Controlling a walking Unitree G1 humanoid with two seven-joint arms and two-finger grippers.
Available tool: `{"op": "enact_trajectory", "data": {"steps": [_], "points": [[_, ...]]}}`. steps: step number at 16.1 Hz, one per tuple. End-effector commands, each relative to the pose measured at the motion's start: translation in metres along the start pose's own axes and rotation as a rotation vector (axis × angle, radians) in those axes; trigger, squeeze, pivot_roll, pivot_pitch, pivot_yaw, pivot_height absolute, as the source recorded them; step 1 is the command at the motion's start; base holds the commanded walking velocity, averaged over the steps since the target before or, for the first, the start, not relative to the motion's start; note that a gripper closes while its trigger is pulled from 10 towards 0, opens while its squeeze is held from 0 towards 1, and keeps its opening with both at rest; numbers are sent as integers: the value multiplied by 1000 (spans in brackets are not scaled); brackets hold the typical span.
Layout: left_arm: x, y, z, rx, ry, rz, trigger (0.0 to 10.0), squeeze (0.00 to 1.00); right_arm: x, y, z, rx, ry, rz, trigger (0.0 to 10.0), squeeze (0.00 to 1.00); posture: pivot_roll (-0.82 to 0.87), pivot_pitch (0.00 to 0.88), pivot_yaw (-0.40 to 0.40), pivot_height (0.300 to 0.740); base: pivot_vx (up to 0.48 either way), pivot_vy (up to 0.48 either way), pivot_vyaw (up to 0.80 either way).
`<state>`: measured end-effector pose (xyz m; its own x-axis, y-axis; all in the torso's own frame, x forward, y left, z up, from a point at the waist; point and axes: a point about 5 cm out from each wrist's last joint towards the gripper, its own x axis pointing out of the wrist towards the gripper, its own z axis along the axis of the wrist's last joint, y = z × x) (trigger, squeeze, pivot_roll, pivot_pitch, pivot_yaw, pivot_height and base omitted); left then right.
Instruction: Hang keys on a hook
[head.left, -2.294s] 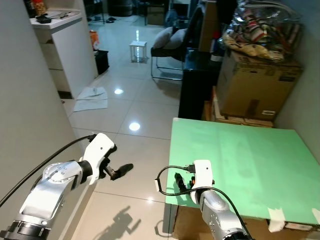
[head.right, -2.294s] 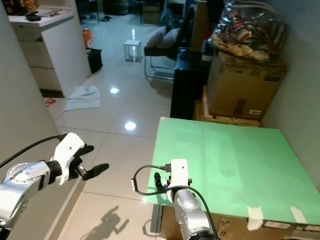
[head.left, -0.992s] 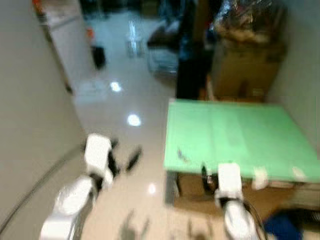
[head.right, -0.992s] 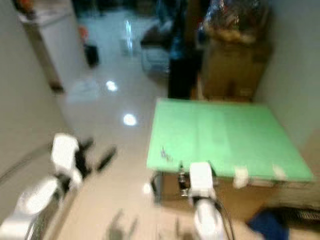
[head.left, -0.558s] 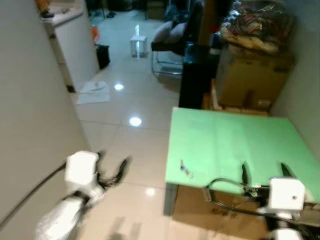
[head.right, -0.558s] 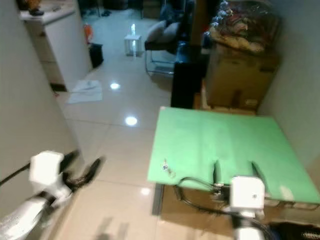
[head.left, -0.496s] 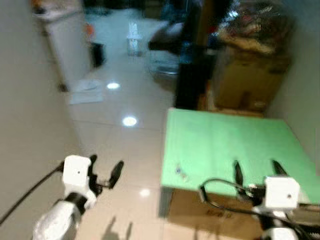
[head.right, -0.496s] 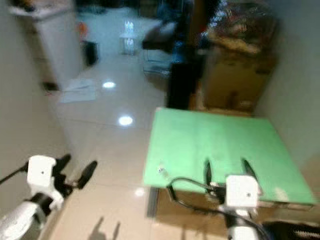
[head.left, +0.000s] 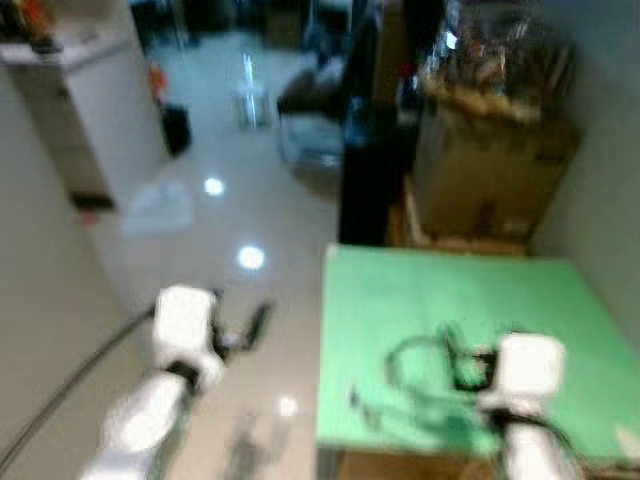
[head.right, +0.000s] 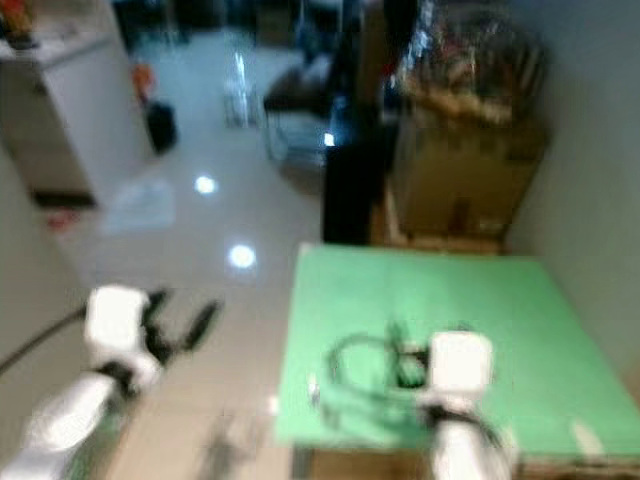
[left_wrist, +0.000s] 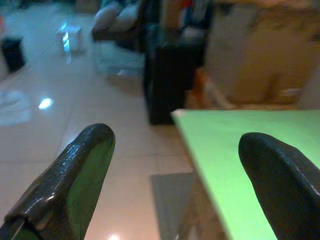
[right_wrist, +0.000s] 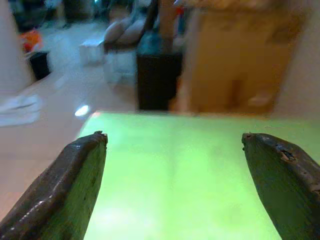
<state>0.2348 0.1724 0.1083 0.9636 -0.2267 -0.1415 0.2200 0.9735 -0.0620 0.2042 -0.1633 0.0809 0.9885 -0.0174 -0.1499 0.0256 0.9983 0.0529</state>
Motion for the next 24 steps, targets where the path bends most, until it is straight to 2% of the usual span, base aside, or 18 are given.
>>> {"op": "enact_trajectory", "data": {"steps": [1,2,3,4,5,6,7,10,13,16,18,24], "points": [[9,-6,4,-16,-9,-8,10000,0,4,-4,-18,63,147,-15,10000,1000,-31,0,4,740,0,0,0],[9,-6,7,-14,-21,-14,10000,0,7,-4,-19,76,170,-35,10000,1000,-28,0,4,740,0,0,0],[9,-4,11,-8,-39,-13,10000,0,10,-4,-29,23,285,-67,10000,1000,-24,0,2,740,0,0,0],[8,-4,13,-9,-46,-15,10000,0,9,-5,-34,12,376,-111,10000,1000,-14,0,-2,740,0,0,0],[6,-6,14,10,-51,-23,10000,0,13,3,-33,-42,430,-45,9686,1000,-17,0,-4,740,0,0,0],[5,-7,14,11,-53,-28,10000,0,17,8,-31,-30,446,-36,9294,1000,-11,0,-8,740,0,0,0],[5,-10,15,20,-54,-36,10000,0,26,17,-38,33,512,-26,10000,1000,-4,0,-8,740,0,0,0],[5,-8,18,30,-58,-34,10000,0,38,36,-46,96,590,39,10000,1000,15,3,-9,740,0,0,0],[3,-4,21,44,-59,-27,10000,0,51,42,-54,187,681,19,10000,1000,32,13,-13,740,0,0,0],[2,-2,21,49,-59,-23,10000,0,50,52,-56,201,703,51,10000,1000,38,13,-13,740,0,0,0],[2,-2,23,55,-64,-24,10000,0,45,56,-61,247,752,89,10000,1000,38,12,-16,740,0,0,0],[3,-4,26,63,-77,-34,10000,0,25,55,-62,222,798,236,10000,1000,18,28,-13,740,0,0,0]]}}
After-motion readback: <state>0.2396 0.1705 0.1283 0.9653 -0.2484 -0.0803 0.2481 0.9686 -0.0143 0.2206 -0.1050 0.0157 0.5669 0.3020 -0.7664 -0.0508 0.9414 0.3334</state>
